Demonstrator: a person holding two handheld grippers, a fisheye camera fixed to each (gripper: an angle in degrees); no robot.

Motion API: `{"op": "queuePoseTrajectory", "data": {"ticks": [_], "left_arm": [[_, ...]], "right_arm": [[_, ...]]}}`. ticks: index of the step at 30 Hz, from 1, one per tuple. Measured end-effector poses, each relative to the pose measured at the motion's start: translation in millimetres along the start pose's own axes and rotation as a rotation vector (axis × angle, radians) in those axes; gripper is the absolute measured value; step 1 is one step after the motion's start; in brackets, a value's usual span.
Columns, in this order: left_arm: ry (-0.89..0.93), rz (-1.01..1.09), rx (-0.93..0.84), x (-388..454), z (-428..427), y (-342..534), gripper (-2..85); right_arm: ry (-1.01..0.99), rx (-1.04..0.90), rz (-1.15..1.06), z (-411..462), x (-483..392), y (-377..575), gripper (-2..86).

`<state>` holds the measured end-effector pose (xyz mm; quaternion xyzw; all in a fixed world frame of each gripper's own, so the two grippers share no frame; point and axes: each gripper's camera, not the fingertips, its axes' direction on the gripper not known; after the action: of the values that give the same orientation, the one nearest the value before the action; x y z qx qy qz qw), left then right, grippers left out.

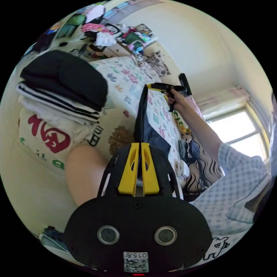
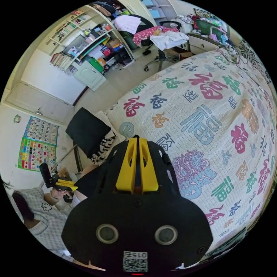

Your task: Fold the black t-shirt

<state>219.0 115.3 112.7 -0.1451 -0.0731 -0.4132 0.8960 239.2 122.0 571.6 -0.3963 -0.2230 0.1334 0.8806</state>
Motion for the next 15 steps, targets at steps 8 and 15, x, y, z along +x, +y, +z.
{"op": "queuePoseTrajectory", "data": {"ticks": [8,15], "left_arm": [[0.091,0.411,-0.208,172,107,13,-0.7],[0.105,0.675,-0.39,293,254,41,-0.7]], "right_arm": [[-0.038,0.19,0.129,-115,76,186,-0.7],[0.015,0.224,0.411,-141,175,359,-0.3]]}}
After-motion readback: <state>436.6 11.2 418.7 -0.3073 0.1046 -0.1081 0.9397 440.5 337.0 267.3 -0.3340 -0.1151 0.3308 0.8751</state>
